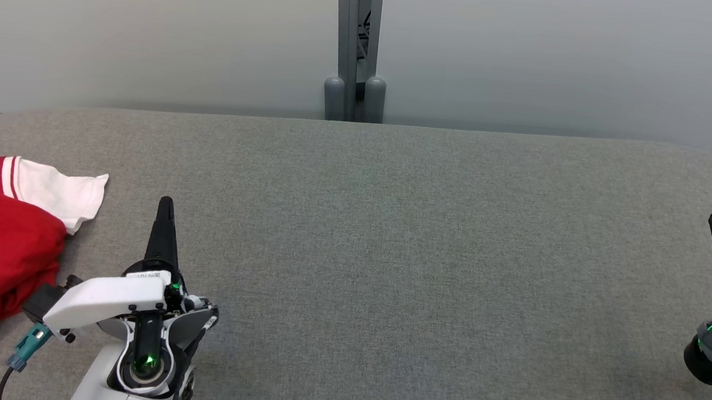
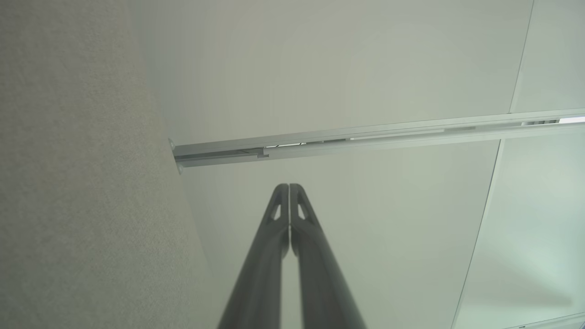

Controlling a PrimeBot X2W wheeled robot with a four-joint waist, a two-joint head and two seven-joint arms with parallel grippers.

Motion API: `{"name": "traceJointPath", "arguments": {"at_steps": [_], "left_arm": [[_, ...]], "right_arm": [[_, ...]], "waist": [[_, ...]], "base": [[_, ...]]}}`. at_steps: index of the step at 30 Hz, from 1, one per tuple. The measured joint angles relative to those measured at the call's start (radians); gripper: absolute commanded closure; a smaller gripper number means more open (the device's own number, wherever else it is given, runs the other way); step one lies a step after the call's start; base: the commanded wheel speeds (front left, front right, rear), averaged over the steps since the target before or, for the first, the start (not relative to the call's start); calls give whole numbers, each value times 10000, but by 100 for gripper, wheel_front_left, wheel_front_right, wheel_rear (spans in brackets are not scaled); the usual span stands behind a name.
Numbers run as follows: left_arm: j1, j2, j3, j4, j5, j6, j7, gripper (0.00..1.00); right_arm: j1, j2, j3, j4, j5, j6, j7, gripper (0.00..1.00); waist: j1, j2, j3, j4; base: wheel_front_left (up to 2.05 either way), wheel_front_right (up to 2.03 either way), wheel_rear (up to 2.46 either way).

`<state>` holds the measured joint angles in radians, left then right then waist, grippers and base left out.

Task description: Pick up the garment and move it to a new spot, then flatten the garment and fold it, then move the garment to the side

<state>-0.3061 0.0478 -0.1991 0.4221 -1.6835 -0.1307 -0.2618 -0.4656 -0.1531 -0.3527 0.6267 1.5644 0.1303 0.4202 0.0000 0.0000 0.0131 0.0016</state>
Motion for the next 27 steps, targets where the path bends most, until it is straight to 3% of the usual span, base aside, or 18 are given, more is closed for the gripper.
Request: {"name": "traceJointPath", "arguments": {"at_steps": [10, 11, 15, 27], "left_arm": [[0, 0, 0, 0, 0, 0, 0, 100], [30, -4, -4, 36, 2, 2, 2, 0], [455, -12, -42, 219, 4, 12, 4, 0], [465, 111, -36, -236, 180, 12, 19, 0]], "right_arm": [[0, 0, 0, 0, 0, 0, 0, 100], [38, 19, 8, 27, 0, 0, 2, 0], [506, 284, 67, 134, -15, -40, -86, 0], [808, 265, 663, -619, -543, -40, -1072, 0]], "waist": [[0, 0, 0, 0], [0, 0, 0, 0], [0, 0, 0, 0], [0, 0, 16, 22]], "base": [[0, 0, 0], [0, 0, 0], [0, 0, 0], [0, 0, 0]]}}
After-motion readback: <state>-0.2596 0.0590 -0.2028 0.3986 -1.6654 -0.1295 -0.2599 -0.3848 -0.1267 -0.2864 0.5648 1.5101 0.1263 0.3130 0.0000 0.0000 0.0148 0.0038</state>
